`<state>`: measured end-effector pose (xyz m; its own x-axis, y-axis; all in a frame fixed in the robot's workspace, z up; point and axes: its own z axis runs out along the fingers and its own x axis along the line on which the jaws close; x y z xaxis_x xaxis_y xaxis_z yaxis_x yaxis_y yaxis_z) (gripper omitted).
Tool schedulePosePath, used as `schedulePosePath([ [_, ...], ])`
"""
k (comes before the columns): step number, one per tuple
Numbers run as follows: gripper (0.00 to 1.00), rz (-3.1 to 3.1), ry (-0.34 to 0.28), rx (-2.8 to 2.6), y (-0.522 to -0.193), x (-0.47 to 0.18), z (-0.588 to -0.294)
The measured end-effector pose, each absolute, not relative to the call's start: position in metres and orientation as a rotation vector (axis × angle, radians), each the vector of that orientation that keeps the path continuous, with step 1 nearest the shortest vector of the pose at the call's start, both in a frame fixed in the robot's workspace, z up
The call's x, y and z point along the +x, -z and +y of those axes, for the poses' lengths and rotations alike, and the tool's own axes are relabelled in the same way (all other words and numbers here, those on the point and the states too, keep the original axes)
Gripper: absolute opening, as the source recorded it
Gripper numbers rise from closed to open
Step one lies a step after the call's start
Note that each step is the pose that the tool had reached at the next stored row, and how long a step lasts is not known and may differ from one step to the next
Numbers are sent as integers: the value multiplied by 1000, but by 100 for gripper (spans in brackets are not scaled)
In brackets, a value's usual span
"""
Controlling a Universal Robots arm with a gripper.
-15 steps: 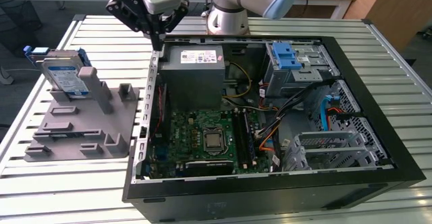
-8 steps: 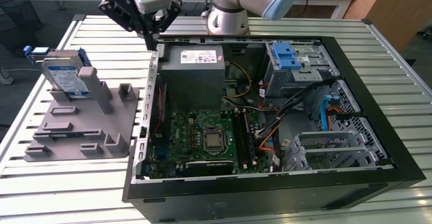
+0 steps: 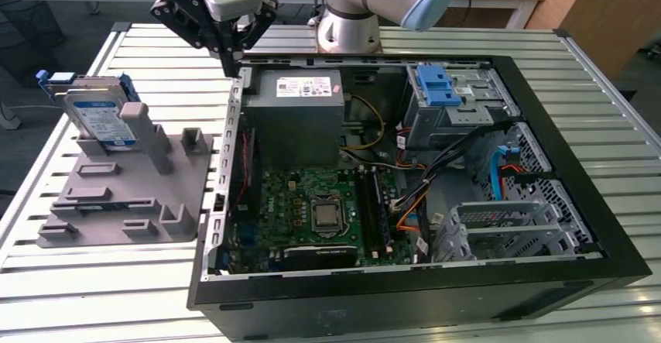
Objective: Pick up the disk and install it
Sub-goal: 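Reach for the disk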
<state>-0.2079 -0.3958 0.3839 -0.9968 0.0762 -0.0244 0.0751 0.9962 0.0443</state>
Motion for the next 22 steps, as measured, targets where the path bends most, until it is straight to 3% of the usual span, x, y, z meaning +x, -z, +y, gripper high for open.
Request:
schedulePosePath([
  [22, 11, 3113, -67, 118, -384, -227, -396],
])
